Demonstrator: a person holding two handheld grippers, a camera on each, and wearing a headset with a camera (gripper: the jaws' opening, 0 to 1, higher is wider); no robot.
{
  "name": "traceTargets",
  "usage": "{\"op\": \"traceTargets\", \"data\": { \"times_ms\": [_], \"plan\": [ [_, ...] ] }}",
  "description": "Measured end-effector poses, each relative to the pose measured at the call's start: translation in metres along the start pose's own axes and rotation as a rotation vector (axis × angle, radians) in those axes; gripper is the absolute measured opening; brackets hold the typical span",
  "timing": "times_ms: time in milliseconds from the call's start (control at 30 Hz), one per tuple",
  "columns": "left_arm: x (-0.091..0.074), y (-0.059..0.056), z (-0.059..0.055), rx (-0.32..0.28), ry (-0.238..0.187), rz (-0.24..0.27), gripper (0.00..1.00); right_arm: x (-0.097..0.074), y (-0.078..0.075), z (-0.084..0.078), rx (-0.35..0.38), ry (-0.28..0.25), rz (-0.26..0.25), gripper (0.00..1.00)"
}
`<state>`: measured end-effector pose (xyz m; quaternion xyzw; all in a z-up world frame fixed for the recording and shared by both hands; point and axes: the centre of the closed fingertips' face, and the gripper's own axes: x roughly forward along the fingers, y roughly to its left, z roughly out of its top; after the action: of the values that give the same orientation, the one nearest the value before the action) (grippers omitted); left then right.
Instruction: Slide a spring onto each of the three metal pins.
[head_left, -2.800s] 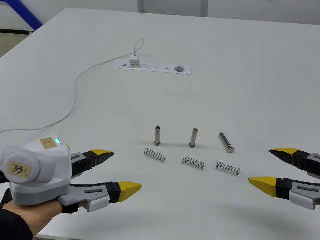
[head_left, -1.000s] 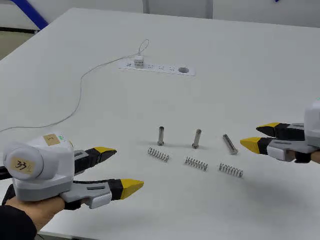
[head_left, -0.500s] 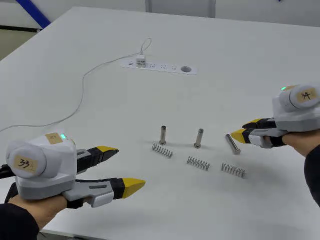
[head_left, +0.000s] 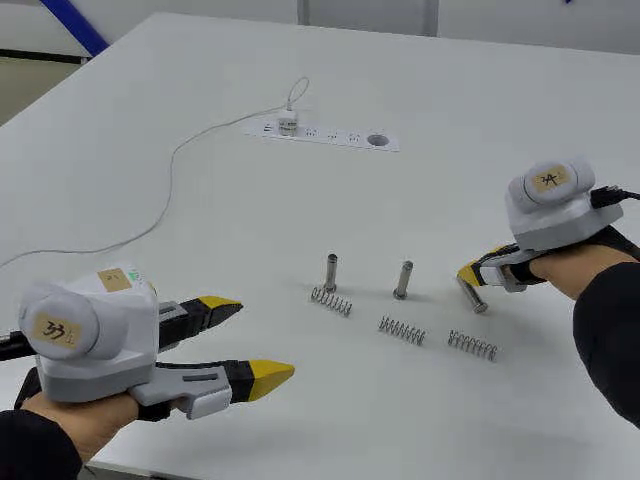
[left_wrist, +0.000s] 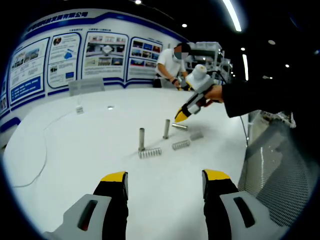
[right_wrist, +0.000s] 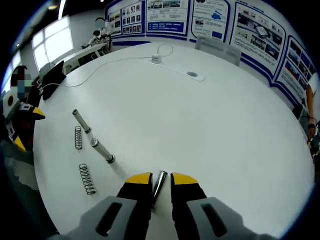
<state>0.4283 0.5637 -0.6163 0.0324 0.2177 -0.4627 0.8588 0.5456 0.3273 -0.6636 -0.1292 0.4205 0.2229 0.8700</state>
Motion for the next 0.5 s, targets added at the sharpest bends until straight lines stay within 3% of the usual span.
{"op": "traceTargets", "data": {
  "times_ms": [133,500],
  "plan": [
    [0.000,0.000,0.000,-0.003,-0.001,0.001,0.61,0.005,-0.001,-0.005,0.042,0.055,-0.022,0.14],
    [0.000,0.000,0.001,-0.012,-0.010,-0.001,0.60,0.015,-0.002,-0.008,0.091,0.109,-0.037,0.11]
  ]
}}
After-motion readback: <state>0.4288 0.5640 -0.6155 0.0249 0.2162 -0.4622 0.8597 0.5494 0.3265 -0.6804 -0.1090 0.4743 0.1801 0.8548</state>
